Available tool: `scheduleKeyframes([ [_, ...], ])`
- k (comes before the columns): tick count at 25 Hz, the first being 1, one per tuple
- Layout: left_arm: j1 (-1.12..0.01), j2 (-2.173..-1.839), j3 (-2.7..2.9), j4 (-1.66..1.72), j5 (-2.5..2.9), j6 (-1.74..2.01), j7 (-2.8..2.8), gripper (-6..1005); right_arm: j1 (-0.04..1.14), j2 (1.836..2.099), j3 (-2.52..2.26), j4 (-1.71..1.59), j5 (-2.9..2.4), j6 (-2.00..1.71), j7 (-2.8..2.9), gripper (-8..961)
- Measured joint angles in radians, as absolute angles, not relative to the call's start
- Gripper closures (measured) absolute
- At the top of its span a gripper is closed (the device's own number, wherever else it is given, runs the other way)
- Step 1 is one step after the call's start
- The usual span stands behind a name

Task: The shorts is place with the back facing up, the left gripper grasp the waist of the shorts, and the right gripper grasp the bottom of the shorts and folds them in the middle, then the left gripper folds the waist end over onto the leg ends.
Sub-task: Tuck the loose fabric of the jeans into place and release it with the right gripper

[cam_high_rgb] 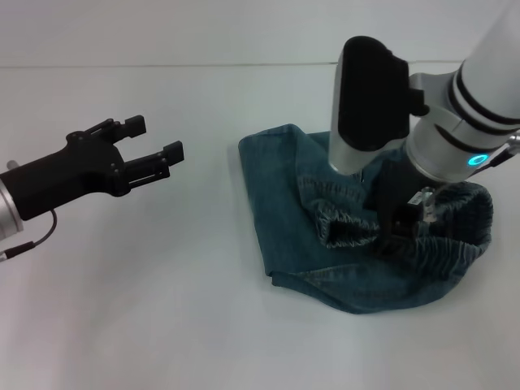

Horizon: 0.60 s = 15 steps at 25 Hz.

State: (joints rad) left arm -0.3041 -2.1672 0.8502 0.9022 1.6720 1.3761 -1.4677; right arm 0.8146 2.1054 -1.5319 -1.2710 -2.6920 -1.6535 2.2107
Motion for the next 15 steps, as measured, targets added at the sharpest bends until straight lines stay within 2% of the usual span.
scheduleKeyframes([
  [7, -0.304, -2.167, 0.839, 0.895, 1.672, 1.383, -1.464, 132, 0.793, 2.106, -1.620, -1.262, -2.706, -1.575, 2.241, 262],
  [15, -0.311, -2.165, 0.815, 0.895, 1.672, 1.399, -1.463, 133, 0.775, 2.106, -1.654, -1.262, -2.702, -1.555, 2.249, 476],
])
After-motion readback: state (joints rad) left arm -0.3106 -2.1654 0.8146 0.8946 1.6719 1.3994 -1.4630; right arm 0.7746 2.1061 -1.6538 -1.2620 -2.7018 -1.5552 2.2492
